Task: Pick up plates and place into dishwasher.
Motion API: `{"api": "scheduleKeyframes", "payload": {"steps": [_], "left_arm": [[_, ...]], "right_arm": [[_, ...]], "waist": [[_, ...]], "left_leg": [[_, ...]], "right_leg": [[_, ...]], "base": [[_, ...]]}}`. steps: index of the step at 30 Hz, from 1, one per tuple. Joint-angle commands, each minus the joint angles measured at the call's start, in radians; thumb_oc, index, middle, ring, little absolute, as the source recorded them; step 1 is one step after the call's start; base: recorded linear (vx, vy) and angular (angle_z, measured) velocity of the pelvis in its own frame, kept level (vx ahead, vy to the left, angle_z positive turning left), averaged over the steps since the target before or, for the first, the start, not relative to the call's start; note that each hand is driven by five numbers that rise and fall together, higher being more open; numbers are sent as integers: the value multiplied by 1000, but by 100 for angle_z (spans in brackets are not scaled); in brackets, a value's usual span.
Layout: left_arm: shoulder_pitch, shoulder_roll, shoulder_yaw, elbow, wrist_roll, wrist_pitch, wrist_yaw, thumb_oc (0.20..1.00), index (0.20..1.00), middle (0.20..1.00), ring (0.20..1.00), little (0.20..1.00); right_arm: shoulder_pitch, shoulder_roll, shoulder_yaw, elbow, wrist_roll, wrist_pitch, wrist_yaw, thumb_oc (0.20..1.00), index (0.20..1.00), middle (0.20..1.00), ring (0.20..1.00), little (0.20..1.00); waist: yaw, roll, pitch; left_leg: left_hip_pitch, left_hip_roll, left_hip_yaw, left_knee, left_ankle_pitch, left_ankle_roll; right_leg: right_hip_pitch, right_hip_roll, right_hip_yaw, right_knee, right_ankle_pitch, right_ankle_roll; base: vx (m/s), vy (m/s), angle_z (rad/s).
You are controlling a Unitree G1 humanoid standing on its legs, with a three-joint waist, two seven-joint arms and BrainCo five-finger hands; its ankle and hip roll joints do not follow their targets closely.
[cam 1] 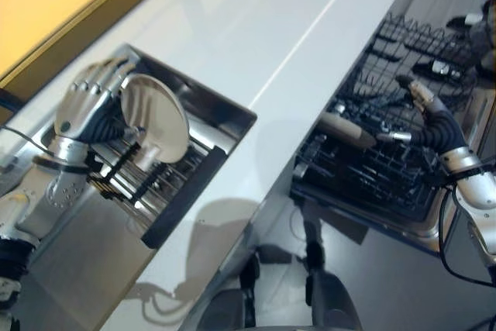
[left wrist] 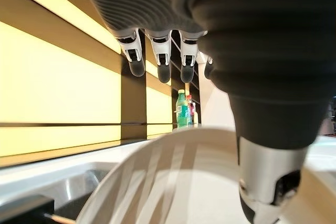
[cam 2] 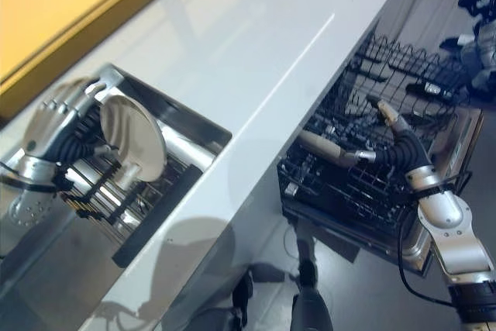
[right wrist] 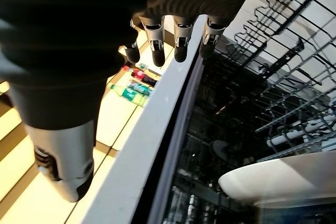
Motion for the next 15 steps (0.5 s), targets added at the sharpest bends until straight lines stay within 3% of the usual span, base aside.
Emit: {"api": "scheduleKeyframes", "payload": {"steps": [1,5,11,15], "left_arm": [[-70,93,-26,2,86,47,58,1000,1000,1000,1000,1000],[-105,110,-90,17,108,70,56,1000,1000,1000,1000,1000],[-148,107,-105,50,168,147,231,1000,1000,1000,1000,1000],[-172,78,-128,68,210,176,236,1000,1000,1000,1000,1000]], "right_arm": [[-83,-26,30,-33,1,-16,-24,1000,1000,1000,1000,1000],[-100,-40,35,-32,6,-15,-23,1000,1000,1000,1000,1000],[-105,-51,33,-22,11,-16,-18,1000,1000,1000,1000,1000],[-127,-51,42,-14,1,-5,-15,1000,1000,1000,1000,1000]], "waist": [[-6,-46,-13],[-20,-38,2],[-35,-23,14],[-45,-9,20]], "left_leg": [[-116,-27,-43,118,-27,14],[-125,-28,-35,105,-18,12],[-131,-37,-20,104,-17,13],[-137,-44,-8,95,-13,14]], "right_leg": [[45,-103,-8,-37,12,95],[28,-104,2,-40,17,94],[8,-117,11,-35,16,92],[-7,-124,17,-34,18,93]], "base": [[-33,52,-3],[-12,61,-3],[3,77,-2],[-16,84,-3]]}}
